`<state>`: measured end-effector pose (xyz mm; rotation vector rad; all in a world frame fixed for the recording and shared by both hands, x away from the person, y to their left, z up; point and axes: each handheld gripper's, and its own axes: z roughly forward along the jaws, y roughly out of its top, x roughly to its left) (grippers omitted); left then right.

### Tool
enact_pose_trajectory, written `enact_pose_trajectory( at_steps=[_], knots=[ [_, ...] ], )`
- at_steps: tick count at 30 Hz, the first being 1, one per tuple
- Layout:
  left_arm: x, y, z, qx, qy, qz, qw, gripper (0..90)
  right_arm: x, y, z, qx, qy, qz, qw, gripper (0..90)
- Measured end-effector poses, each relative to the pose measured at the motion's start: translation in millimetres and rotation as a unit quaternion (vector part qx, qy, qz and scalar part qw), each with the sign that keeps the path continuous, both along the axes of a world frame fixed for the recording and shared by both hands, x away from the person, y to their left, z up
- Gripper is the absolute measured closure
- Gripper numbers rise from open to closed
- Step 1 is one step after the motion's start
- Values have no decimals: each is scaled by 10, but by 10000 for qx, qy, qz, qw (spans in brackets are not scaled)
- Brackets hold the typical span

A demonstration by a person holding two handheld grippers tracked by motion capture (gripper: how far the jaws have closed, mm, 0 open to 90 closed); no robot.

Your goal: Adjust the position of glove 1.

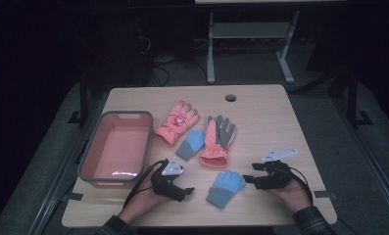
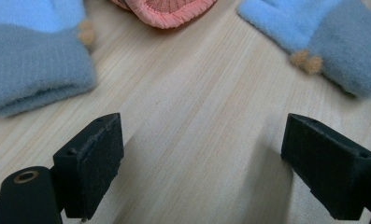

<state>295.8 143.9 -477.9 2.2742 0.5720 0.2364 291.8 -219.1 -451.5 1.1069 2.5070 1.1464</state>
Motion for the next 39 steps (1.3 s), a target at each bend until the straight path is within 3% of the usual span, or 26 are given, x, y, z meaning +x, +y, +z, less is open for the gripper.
enact_pose_trajectory(
  at_steps=[3, 8, 14, 19, 24, 31, 39],
  knots=[
    [0, 0, 1, 5, -1, 4, 10000, 123, 6, -135, -36, 0, -3, -174, 9998, 276],
    [1, 1, 3, 13, 6, 0, 10000, 123, 66, -282, -135, -99, -225, -454, 9987, 142],
    [13, -11, 19, 91, 11, 53, 9999, 128, 142, -345, -266, -266, -289, -651, 9971, 91],
    [35, -36, 40, 177, 90, 136, 9997, 129, 165, -379, -306, -325, -297, -744, 9963, 75],
    [47, -46, 92, 227, 66, 169, 9996, 130, 160, -362, -311, -422, -326, -661, 9964, 58],
    [97, -117, 231, 83, 58, 252, 9996, 183, 162, -359, -312, -430, -320, -618, 9966, 50],
    [243, -181, 372, -16, 110, 522, 9986, 251, 161, -358, -312, -430, -321, -619, 9966, 50]
  ],
)
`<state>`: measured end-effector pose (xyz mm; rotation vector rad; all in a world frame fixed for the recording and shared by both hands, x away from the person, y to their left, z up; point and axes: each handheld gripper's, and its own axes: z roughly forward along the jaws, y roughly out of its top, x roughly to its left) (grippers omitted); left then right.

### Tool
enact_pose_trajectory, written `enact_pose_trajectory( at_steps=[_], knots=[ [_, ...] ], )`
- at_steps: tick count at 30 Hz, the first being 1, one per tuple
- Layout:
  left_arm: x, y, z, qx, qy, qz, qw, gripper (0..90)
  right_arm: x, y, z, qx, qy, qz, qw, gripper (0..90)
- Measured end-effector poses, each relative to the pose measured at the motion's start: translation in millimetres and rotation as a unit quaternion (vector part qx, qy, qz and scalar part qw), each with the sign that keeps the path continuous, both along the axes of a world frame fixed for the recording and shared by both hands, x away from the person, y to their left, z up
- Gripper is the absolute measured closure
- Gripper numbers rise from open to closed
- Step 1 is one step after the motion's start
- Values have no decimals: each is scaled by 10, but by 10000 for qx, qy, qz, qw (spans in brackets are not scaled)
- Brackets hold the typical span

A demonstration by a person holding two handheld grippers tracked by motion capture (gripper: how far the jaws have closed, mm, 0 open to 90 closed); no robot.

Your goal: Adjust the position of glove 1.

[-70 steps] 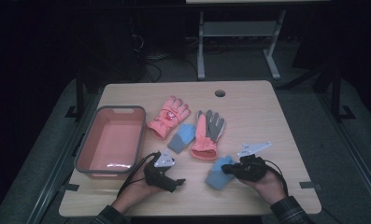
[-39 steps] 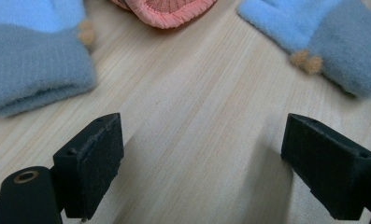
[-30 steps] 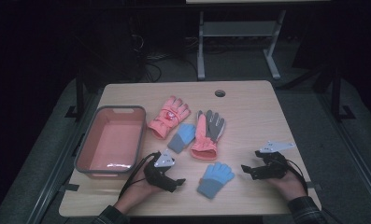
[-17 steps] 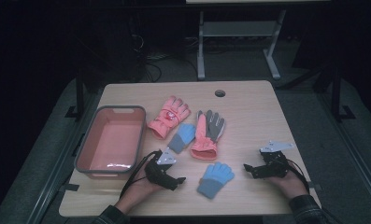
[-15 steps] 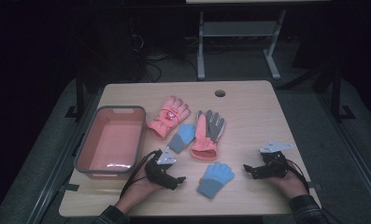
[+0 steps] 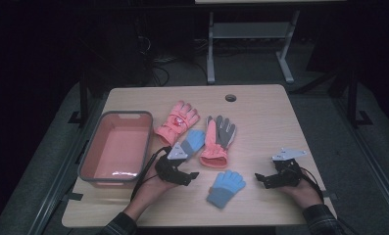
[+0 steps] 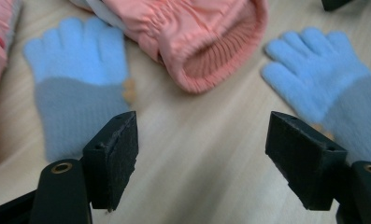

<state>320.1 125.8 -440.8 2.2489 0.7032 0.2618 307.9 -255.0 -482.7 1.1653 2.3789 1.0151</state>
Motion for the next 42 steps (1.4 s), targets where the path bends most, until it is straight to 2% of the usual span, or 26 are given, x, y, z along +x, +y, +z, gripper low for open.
enact_pose_trajectory(
  at_steps=[3, 7, 10, 13, 15, 16, 17, 24, 30, 32, 34, 36, 38, 41, 42],
  knots=[
    [70, -14, 57, -60, -48, 107, 9999, 277, 0, 0, 0, -3, -1, 2, 10000, 50],
    [181, -32, 118, -36, -119, 255, 9996, 286, 0, 0, 1, -2, 4, 1, 10000, 50],
    [270, -41, 145, -47, -87, 351, 9993, 292, 0, 0, 1, -2, 2, 2, 10000, 50],
    [362, -63, 171, -34, -167, 516, 9985, 294, 0, 1, 1, 5, 2, -4, 10000, 50],
    [438, -90, 177, -38, -132, 642, 9978, 294, 0, 1, 1, 3, 2, -3, 10000, 50],
    [468, -99, 178, -26, -104, 625, 9980, 316, 0, 1, 1, 2, 2, -3, 10000, 50],
    [507, -119, 172, -34, -89, 643, 9979, 349, 0, 0, 1, 2, 2, -3, 10000, 50],
    [722, -156, 92, 143, -72, 953, 9953, 413, 0, 0, 1, -2, -1, 4, 10000, 50],
    [842, -131, -33, 207, 123, 1165, 9929, 458, 0, 0, 1, -1, 1, 4, 10000, 50],
    [886, -129, -94, 371, 178, 1210, 9918, 475, 0, 1, 1, 0, 0, 3, 10000, 50],
    [899, -133, -120, 387, 209, 1217, 9916, 486, 0, 1, 0, 0, 1, 3, 10000, 50],
    [903, -154, -155, 519, 246, 1196, 9912, 525, 0, 0, 1, 0, 0, 5, 10000, 50],
    [898, -163, -164, 543, 245, 1212, 9908, 571, 0, 0, 1, -1, 0, 4, 10000, 50],
    [906, -137, -167, 507, 322, 1175, 9913, 714, 1, 1, 1, -4, -1, 2, 10000, 51],
    [910, -126, -166, 458, 413, 1175, 9912, 761, 1, 2, 1, -3, 0, 2, 10000, 50]
  ],
)
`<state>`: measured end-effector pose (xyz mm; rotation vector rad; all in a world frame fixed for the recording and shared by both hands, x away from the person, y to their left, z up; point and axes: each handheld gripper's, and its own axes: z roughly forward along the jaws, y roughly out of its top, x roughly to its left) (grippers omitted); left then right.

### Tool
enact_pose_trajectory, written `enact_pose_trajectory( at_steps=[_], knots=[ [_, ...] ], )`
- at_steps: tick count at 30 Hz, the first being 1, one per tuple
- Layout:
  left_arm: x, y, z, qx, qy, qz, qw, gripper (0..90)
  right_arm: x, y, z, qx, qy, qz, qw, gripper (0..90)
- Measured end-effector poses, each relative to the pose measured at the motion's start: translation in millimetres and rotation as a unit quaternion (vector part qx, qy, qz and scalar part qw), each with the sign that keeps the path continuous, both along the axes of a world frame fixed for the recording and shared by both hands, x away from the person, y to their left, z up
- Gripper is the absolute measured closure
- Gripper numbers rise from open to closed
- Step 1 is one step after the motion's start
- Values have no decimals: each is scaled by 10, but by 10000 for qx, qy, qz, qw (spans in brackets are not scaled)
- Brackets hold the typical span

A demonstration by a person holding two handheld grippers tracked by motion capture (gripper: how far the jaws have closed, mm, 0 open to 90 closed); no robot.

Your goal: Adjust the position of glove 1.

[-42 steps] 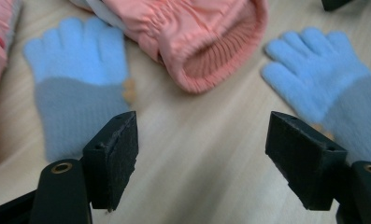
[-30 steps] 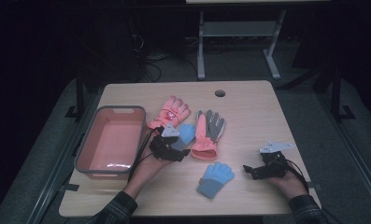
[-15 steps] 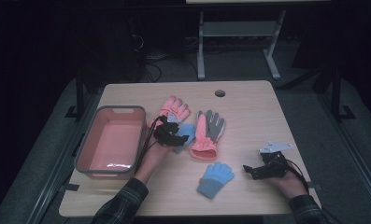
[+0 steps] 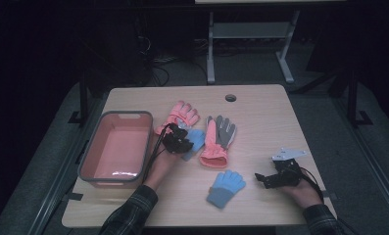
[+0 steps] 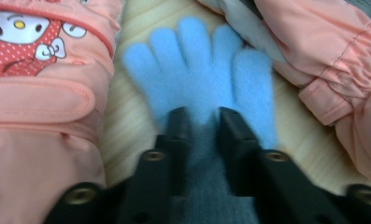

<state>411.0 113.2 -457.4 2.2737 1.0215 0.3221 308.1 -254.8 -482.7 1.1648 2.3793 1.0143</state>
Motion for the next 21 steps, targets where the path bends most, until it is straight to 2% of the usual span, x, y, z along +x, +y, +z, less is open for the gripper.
enact_pose_trajectory(
  at_steps=[1, 4, 10, 17, 21],
  knots=[
    [-3, -3, -3, -85, 13, 42, 10000, 789, 0, 0, 0, -1, -1, 0, 10000, 50],
    [3, 21, 13, -135, 89, 21, 9999, 835, 0, 0, 0, -1, -1, 0, 10000, 50],
    [-28, 79, 121, -416, 25, 44, 9991, 863, 1, -2, 0, -7, -3, 6, 10000, 50],
    [-116, 158, 360, -586, -33, 99, 9982, 865, 1, 0, 0, 0, -1, 2, 10000, 50],
    [-196, 179, 502, -777, -40, -31, 9970, 865, 1, -2, 0, -5, -2, 4, 10000, 50]
  ],
)
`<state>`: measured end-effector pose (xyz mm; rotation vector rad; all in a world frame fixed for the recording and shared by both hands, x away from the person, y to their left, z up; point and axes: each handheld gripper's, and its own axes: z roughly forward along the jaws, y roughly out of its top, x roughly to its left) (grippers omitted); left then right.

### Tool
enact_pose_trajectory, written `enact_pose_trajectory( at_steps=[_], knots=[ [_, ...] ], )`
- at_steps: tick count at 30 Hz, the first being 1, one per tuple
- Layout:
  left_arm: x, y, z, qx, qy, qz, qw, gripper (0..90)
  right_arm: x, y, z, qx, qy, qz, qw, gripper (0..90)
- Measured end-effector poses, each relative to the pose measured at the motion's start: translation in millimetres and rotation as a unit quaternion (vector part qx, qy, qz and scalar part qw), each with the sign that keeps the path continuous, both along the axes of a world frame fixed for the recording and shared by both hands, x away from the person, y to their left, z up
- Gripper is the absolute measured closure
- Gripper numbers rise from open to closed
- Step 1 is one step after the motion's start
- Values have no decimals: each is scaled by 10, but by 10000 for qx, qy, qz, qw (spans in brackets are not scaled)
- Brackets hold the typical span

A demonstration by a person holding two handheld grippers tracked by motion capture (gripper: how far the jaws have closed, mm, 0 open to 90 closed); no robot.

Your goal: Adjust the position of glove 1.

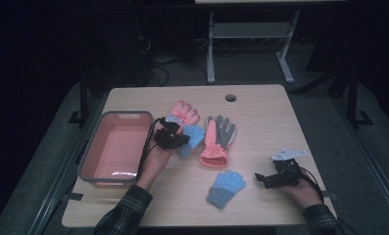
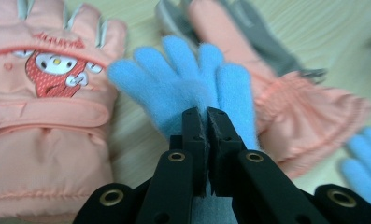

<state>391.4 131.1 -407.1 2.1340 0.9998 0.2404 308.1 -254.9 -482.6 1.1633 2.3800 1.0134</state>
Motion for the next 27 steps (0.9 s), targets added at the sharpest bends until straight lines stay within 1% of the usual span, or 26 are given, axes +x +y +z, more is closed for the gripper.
enact_pose_trajectory(
  at_steps=[1, 4, 7, 9, 12, 13, 16, 19, 22, 25, 26, 27],
  knots=[
    [-21, -4, 28, -73, 13, -26, 10000, 865, 0, 0, 0, 2, 0, -3, 10000, 50],
    [-84, -19, 104, -172, -14, -165, 9997, 865, 0, 0, 0, -2, -5, 2, 10000, 50],
    [-161, -53, 166, -326, -2, -334, 9989, 865, 0, 1, 0, 5, 1, -2, 10000, 51],
    [-226, -89, 204, -342, -1, -497, 9982, 866, 0, 1, 0, 5, 0, -2, 10000, 51],
    [-314, -147, 239, -412, 11, -644, 9971, 866, 0, 1, -1, 4, 0, -3, 10000, 51],
    [-354, -172, 254, -402, 12, -732, 9965, 865, 0, 1, 0, 5, 1, -4, 10000, 51],
    [-458, -244, 267, -493, 44, -883, 9949, 865, 0, 2, -1, 6, 0, -5, 10000, 51],
    [-549, -318, 254, -476, 87, -1061, 9932, 865, -1, 2, 0, 8, 4, -6, 10000, 51],
    [-623, -389, 224, -502, 153, -1153, 9919, 865, -1, 2, 0, 6, 3, -6, 10000, 51],
    [-674, -440, 194, -435, 170, -1310, 9903, 865, -1, 2, 0, 7, 3, -6, 10000, 51],
    [-674, -440, 194, -435, 170, -1310, 9903, 865, -1, 2, 0, 7, 4, -7, 10000, 51],
    [-704, -462, 182, -432, 210, -1326, 9900, 865, -1, 2, 0, 6, 4, -6, 10000, 51]
  ],
)
